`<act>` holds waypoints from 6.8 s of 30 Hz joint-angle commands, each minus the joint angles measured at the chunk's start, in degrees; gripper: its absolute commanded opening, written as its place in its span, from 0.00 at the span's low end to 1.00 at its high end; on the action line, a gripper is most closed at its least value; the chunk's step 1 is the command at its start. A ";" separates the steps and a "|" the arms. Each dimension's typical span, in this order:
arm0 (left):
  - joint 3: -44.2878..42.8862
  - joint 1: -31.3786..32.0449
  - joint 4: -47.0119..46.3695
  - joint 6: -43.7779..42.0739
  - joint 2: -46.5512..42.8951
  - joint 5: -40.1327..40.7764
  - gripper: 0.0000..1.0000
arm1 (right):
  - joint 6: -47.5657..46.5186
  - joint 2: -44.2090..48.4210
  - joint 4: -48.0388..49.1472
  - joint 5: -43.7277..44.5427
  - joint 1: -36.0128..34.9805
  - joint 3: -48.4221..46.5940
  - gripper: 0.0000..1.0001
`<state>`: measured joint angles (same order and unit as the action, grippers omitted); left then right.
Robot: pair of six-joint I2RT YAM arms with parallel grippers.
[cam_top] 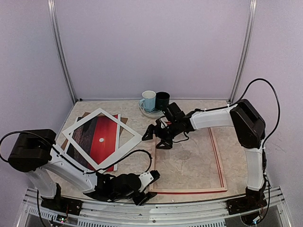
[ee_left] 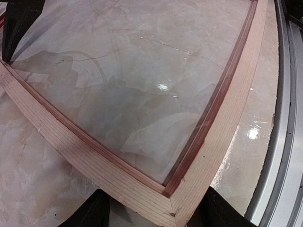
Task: Put the photo into the frame
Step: Press the glass panel into the frame body, then pick up the mat board from the photo.
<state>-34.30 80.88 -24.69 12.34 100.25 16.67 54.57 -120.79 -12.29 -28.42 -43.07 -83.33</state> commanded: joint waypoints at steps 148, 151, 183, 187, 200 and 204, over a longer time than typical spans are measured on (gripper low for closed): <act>2.36 -51.65 16.74 25.99 -21.91 -17.59 0.92 | 21.73 -4.48 24.30 7.83 -15.59 0.46 0.99; 4.71 -51.78 15.71 27.71 -23.80 -17.81 0.85 | 24.16 -5.59 24.68 8.95 -16.01 -0.13 0.99; 22.43 -53.57 6.19 34.60 -32.16 -25.88 0.42 | 33.93 -16.13 17.39 14.29 -16.70 -13.91 0.99; 22.91 -53.59 5.14 34.59 -31.62 -26.52 0.42 | 33.94 -17.24 17.62 13.80 -16.78 -15.03 0.99; 24.55 -53.55 0.60 34.61 -27.54 -28.95 0.41 | 34.83 -19.35 34.32 11.90 -16.96 -11.93 0.99; 24.55 -53.55 -0.11 34.37 -26.84 -29.42 0.41 | 35.31 -19.59 38.64 12.29 -16.96 -10.25 0.99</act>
<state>-10.92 27.68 -24.47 46.92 72.10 -11.53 89.12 -138.89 20.14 -16.36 -59.27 -95.53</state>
